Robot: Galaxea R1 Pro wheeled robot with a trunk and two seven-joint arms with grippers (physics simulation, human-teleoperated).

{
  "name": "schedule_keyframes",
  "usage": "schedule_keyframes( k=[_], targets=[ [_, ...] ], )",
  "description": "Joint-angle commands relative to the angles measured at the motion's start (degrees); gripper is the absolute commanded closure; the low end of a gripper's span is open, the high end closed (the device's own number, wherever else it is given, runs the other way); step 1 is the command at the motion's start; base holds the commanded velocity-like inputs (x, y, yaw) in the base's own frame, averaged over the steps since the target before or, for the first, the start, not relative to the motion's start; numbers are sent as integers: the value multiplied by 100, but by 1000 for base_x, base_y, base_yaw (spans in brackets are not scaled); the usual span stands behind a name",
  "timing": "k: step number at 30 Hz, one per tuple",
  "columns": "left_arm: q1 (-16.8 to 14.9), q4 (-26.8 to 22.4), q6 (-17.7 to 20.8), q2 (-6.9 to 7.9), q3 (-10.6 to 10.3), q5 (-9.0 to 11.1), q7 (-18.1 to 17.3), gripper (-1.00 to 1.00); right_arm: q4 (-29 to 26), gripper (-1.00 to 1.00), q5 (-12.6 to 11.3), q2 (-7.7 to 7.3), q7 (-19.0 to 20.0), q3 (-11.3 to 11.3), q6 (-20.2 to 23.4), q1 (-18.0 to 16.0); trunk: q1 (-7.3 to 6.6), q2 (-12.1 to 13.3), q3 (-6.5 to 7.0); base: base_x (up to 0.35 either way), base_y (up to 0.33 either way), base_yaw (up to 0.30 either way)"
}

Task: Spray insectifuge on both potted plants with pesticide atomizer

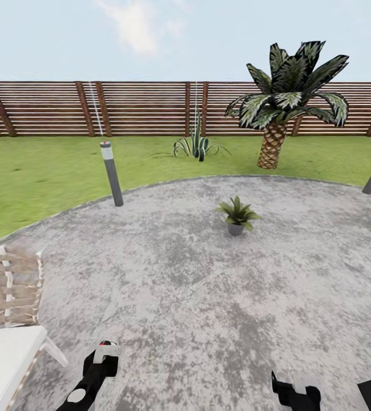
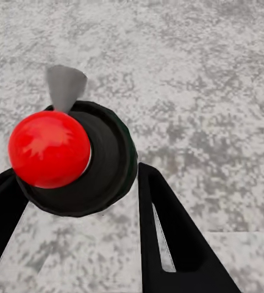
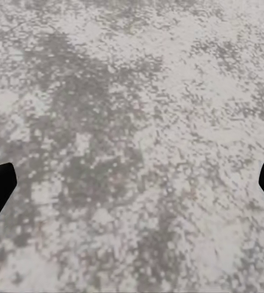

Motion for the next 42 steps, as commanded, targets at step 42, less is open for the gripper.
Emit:
schedule_keyframes(
  k=[42],
  targets=[
    [-3,-4,-37,-3,25,-39,5,100,4,-100,14,1,-15,-5,-12,-3,2,-2,-5,338,0,-176]
  ],
)
